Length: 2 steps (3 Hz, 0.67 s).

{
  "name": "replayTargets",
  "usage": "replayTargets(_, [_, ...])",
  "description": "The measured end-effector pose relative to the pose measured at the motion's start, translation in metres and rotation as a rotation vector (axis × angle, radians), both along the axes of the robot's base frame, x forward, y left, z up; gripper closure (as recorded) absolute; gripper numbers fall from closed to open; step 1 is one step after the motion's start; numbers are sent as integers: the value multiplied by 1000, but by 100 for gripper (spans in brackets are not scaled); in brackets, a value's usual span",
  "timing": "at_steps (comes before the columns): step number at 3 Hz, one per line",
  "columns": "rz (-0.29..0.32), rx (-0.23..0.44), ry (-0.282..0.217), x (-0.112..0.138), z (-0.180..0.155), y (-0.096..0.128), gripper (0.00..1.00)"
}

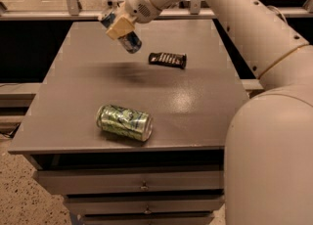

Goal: Knock redbull can over

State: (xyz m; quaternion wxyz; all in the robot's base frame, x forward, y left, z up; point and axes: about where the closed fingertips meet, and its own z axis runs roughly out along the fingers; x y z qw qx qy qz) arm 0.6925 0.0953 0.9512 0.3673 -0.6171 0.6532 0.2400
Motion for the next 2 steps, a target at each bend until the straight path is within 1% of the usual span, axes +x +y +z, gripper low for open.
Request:
replayTargets(1, [37, -134, 57, -21, -15, -16, 100])
replayTargets(2, [68, -279, 118, -34, -42, -21, 100])
